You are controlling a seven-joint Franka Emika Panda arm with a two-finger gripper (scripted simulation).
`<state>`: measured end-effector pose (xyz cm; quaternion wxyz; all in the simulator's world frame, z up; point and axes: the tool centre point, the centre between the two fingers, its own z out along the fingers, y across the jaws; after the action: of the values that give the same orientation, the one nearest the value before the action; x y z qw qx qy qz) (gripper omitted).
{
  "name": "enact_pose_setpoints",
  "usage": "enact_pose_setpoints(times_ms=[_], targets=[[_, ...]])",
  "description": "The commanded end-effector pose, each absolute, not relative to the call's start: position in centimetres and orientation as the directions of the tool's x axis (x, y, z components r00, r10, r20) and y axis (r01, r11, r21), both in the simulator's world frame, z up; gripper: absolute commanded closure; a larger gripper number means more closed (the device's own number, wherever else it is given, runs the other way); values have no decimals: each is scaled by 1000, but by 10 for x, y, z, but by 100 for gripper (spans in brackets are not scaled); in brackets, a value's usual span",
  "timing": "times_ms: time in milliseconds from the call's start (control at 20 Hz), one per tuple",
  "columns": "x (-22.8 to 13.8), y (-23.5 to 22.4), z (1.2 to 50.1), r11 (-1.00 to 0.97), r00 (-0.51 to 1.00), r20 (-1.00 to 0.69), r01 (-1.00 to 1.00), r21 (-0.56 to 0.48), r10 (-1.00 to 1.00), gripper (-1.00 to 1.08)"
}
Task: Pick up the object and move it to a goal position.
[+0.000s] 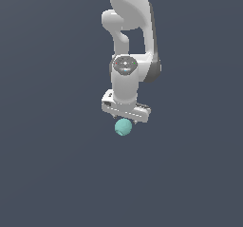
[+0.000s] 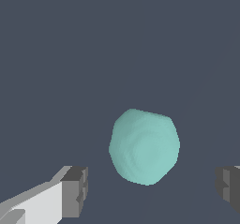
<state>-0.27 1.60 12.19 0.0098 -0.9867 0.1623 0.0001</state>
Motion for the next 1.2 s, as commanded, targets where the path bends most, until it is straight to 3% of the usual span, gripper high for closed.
enact_pose_setpoints(times_ms=[0, 500, 1150], targets=[[-4, 14, 113, -926, 927, -3, -376, -14, -376, -92], [-9, 11, 93, -866, 866, -1, -500, -2, -500, -92], [-10, 10, 73, -858, 858, 0, -513, 0, -513, -92]])
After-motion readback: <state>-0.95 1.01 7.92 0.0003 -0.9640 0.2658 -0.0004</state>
